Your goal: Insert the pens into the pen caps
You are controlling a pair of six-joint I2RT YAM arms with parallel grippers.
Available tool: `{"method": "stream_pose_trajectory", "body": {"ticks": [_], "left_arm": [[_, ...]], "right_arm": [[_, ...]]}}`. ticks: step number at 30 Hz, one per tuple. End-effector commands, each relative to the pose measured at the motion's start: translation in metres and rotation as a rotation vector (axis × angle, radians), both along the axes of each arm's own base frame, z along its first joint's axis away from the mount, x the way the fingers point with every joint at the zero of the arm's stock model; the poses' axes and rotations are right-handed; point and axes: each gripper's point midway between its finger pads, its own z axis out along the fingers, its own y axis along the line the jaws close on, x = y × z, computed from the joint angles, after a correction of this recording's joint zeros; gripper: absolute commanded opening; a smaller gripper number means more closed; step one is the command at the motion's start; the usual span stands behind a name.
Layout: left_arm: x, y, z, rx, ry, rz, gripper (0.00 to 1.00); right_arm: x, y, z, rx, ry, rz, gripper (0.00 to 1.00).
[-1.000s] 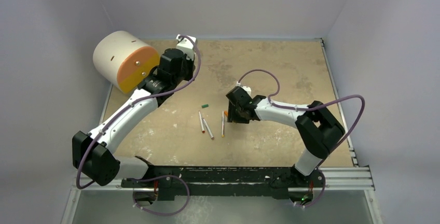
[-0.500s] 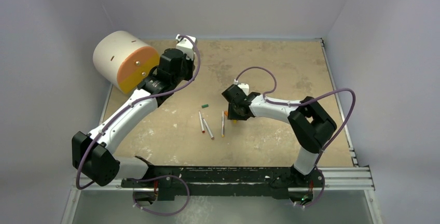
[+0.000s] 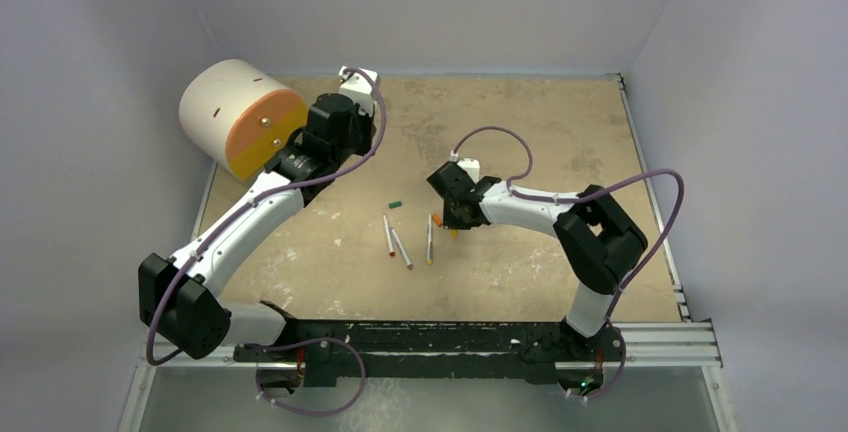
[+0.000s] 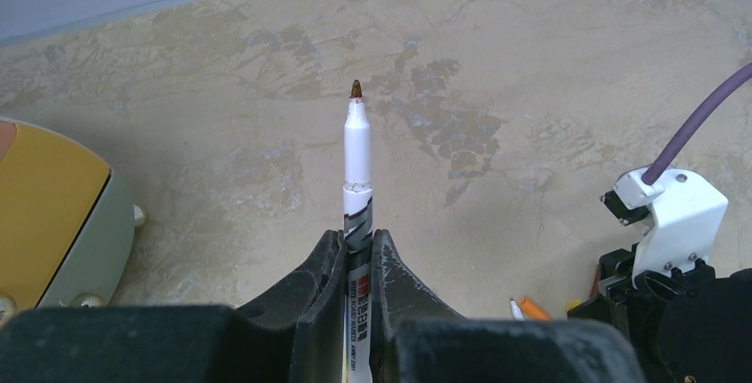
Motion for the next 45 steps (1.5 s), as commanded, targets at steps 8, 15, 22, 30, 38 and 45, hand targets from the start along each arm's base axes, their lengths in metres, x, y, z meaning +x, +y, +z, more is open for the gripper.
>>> {"method": "stream_pose_trajectory", "body": {"ticks": [8,15,22,30,38,45], "left_arm": [[-0.01,-0.043,0.029,-0.236,-0.03,-0.156,0.0],[-0.044,-0.1,0.075,-0.628,-0.098,-0.472,0.0],[-0.082,-0.133,0.128,-1.011,-0.184,-0.752,0.0],[-0.087,-0.155,0.125,-0.969,-0.18,-0.798,0.0],[-0.09,-0.163,0.122,-0.955,-0.157,-0.817,0.0],[-0.088,-0.164,0.121,-0.934,-0.153,-0.808,0.0]], "right_arm": [[0.04,0.015,0.131,0.227,-0.295,0.105,0.0],[0.08,-0.021,0.284,0.527,-0.727,0.149,0.0],[0.068,-0.029,0.391,0.693,-1.077,0.195,0.0],[0.048,-0.021,0.436,0.85,-1.207,0.288,0.0],[0.048,-0.011,0.442,0.868,-1.206,0.345,0.0],[0.049,-0.006,0.433,0.877,-1.182,0.36,0.0]]}}
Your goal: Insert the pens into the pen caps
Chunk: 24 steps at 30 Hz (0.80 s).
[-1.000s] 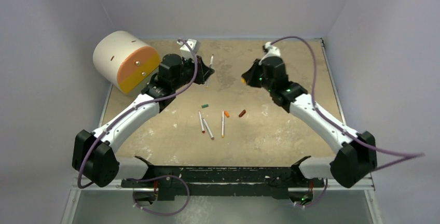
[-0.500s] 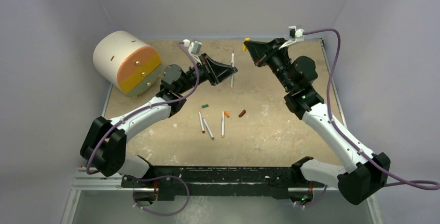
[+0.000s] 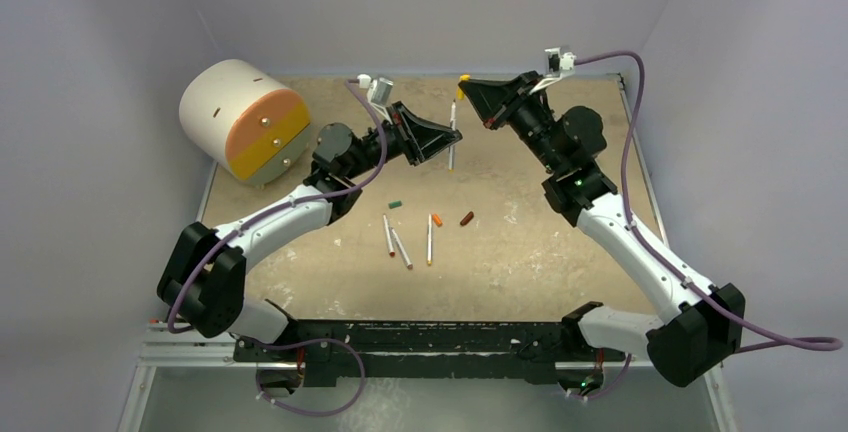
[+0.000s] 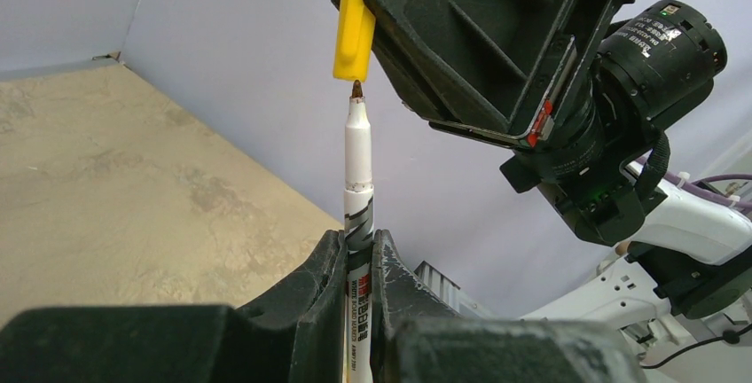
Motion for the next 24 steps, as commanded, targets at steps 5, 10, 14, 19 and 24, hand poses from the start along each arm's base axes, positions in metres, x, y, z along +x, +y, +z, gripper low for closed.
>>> {"method": "stream_pose_trajectory", "body": {"ticks": [5,10,14,19,24], "left_arm": [[-0.004,-0.002,0.025,-0.019,-0.078,-0.005,0.0],[-0.005,-0.003,0.025,-0.013,-0.08,-0.005,0.0],[-0.006,-0.003,0.027,-0.013,-0.084,-0.004,0.0],[-0.007,-0.002,0.029,-0.015,-0.09,-0.001,0.0],[-0.008,0.0,0.033,-0.018,-0.099,0.004,0.0]], "right_arm": [[-0.015,0.002,0.035,0.05,-0.109,0.051,0.0],[-0.015,0.004,0.033,0.042,-0.106,0.061,0.0],[-0.013,0.006,0.021,0.029,-0.084,0.066,0.0],[-0.01,0.005,0.01,0.03,-0.064,0.054,0.0],[-0.014,0.005,0.007,0.023,-0.056,0.065,0.0]]}}
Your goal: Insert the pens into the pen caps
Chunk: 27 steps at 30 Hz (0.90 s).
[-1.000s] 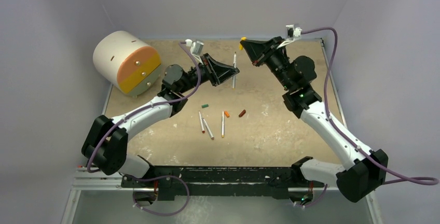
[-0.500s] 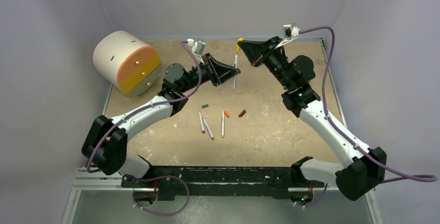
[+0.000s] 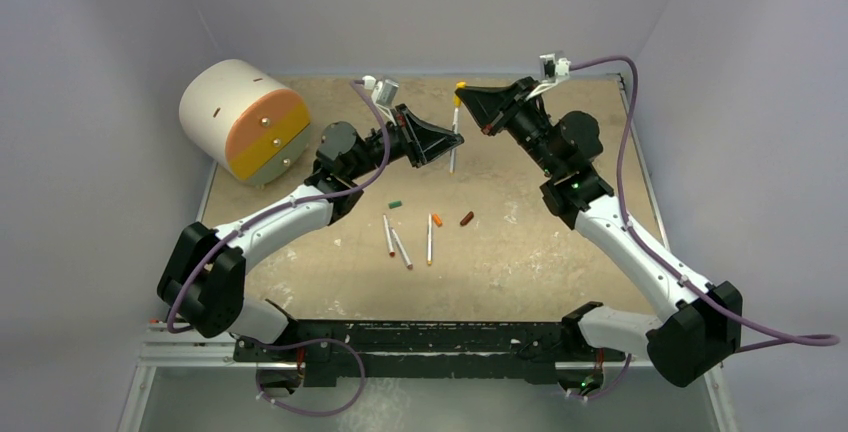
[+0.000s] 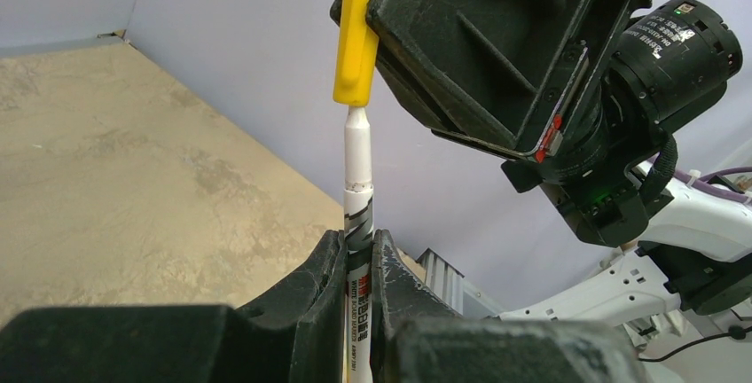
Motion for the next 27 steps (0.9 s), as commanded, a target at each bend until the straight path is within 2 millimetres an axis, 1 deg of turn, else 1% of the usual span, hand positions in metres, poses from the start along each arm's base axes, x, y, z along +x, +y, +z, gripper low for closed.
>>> {"method": "stream_pose_trajectory", "body": {"ticks": [1,3,8,11,14,16,22,23,24,27], "left_arm": [[-0.007,0.004,0.041,-0.056,-0.117,0.004,0.0],[-0.007,0.004,0.04,-0.054,-0.117,0.007,0.0],[0.0,0.005,0.039,-0.009,-0.151,0.045,0.0],[0.012,0.009,0.034,0.082,-0.195,0.112,0.0],[0.022,0.016,0.031,0.155,-0.226,0.185,0.0],[0.025,0.018,0.033,0.159,-0.235,0.209,0.0],[0.027,0.01,0.036,0.132,-0.235,0.176,0.0],[0.027,0.01,0.035,0.134,-0.24,0.176,0.0],[0.026,0.011,0.036,0.134,-0.253,0.178,0.0],[0.019,0.013,0.034,0.143,-0.309,0.169,0.0]], "right_arm": [[-0.01,-0.002,0.02,0.028,-0.06,0.018,0.0],[-0.011,-0.002,0.021,0.023,-0.062,0.022,0.0],[-0.008,0.001,0.015,0.004,-0.042,0.026,0.0],[-0.005,0.003,0.01,-0.016,-0.017,0.032,0.0],[-0.008,0.003,0.002,-0.042,-0.004,0.038,0.0],[-0.011,0.002,-0.003,-0.057,-0.001,0.04,0.0],[-0.023,0.005,-0.017,-0.114,-0.005,0.088,0.0],[-0.025,0.004,-0.018,-0.116,-0.009,0.087,0.03],[-0.026,0.003,-0.018,-0.117,-0.011,0.087,0.08],[-0.032,0.001,-0.015,-0.125,-0.018,0.093,0.21]]}}
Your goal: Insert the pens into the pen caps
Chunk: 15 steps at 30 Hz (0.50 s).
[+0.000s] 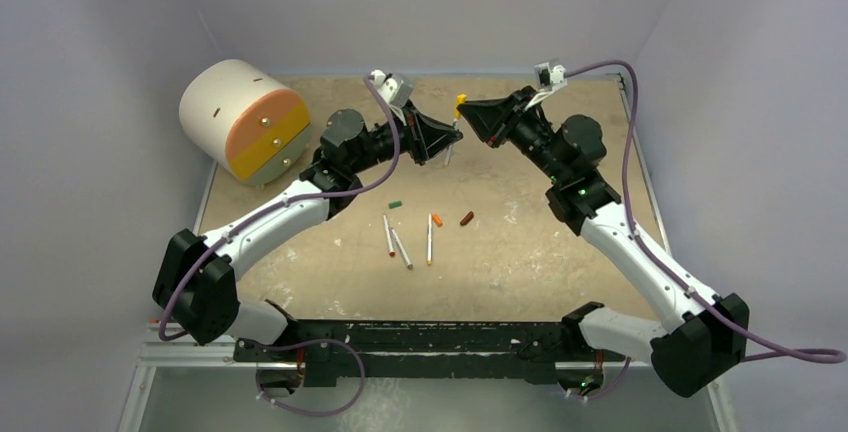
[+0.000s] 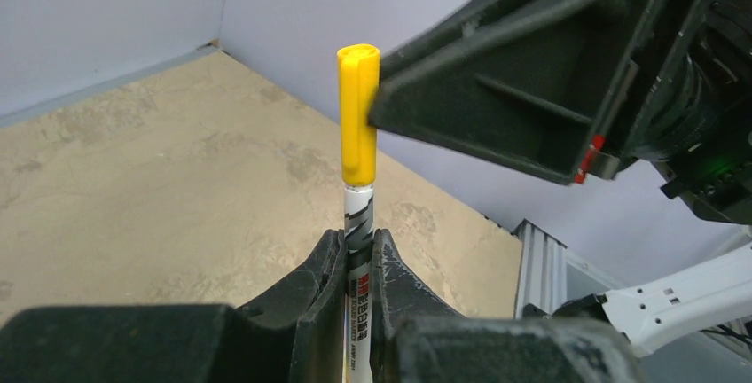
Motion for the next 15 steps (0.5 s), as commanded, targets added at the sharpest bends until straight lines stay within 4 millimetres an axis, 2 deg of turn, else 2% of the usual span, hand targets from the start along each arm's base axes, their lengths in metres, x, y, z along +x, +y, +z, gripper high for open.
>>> {"method": "stream_pose_trajectory", "body": {"ticks": [1,4,10,15], "left_arm": [[0.001,0.01,0.037,-0.043,-0.184,0.033,0.0],[-0.005,0.007,0.033,-0.022,-0.206,-0.008,0.0],[-0.01,0.004,0.025,0.015,-0.215,-0.047,0.0],[-0.015,0.003,0.022,0.027,-0.222,-0.071,0.0]], "right_arm": [[-0.023,0.001,0.011,-0.025,-0.05,0.069,0.23],[-0.025,0.001,0.019,-0.026,-0.06,0.074,0.3],[-0.025,0.002,0.025,-0.032,-0.078,0.08,0.52],[-0.022,0.003,0.027,-0.032,-0.082,0.077,0.55]]}}
